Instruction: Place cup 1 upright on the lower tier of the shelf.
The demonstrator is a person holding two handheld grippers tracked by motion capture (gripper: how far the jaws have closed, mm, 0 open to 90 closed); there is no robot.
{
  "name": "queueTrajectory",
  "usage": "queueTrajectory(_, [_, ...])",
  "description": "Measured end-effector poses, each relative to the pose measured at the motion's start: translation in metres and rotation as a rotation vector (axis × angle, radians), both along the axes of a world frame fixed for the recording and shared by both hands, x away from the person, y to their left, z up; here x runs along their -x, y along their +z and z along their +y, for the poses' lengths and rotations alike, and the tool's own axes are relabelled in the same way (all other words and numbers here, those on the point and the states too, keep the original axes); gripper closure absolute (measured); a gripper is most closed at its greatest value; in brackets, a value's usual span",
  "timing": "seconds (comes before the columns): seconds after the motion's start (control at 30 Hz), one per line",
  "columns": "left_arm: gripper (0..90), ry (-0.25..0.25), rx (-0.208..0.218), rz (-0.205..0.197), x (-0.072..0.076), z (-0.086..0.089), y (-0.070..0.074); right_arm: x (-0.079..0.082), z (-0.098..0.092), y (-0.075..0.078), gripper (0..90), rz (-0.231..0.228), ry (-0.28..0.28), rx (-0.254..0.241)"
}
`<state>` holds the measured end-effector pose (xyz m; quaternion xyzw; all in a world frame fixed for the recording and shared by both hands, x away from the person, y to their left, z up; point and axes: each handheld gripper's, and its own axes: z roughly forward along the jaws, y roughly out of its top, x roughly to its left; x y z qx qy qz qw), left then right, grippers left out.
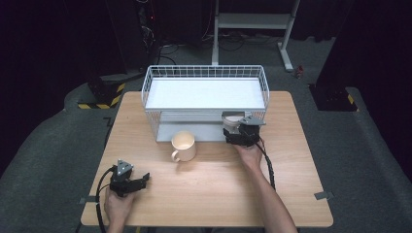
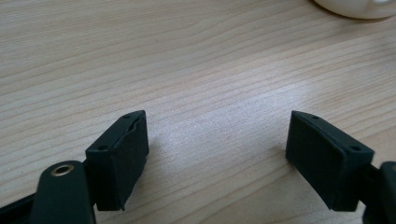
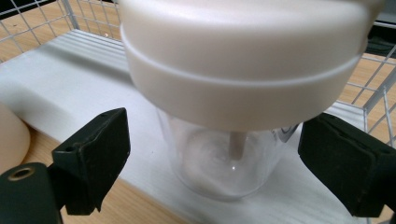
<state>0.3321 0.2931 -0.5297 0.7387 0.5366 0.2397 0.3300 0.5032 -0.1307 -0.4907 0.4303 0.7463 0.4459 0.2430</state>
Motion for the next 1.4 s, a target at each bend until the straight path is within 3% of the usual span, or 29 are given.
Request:
queueTrajectory(0.1, [21.6,0.000,0.000,0.000,0.000,0.000,0.000,0.002,0.001,0.002,9.6,0.015,-0.004,0.002])
queueTrajectory(0.3, [21.6,0.000,0.000,0.000,0.000,0.000,0.000,0.008,-0.004,0.006,10.6,-0.006,-0.001,0.001])
queueTrajectory(0.53, [21.6,0.001,-0.001,0.000,0.000,0.000,0.000,0.015,-0.011,0.003,10.2,0.003,0.014,-0.029])
queueTrajectory(0.83, [21.7,0.000,-0.001,0.000,0.000,0.000,0.000,0.036,-0.029,0.006,12.3,0.018,0.026,-0.089])
queueTrajectory(1.1, [21.8,0.001,0.000,-0.001,0.000,0.000,0.000,0.060,-0.050,0.007,14.6,0.039,0.044,-0.086])
queueTrajectory(1.23, [21.9,0.002,0.000,-0.001,0.000,0.000,0.000,0.073,-0.066,0.005,16.7,0.058,0.034,-0.117])
queueTrajectory(1.4, [22.0,0.002,0.000,-0.001,0.000,0.000,0.000,0.082,-0.075,0.002,18.1,0.070,0.030,-0.101])
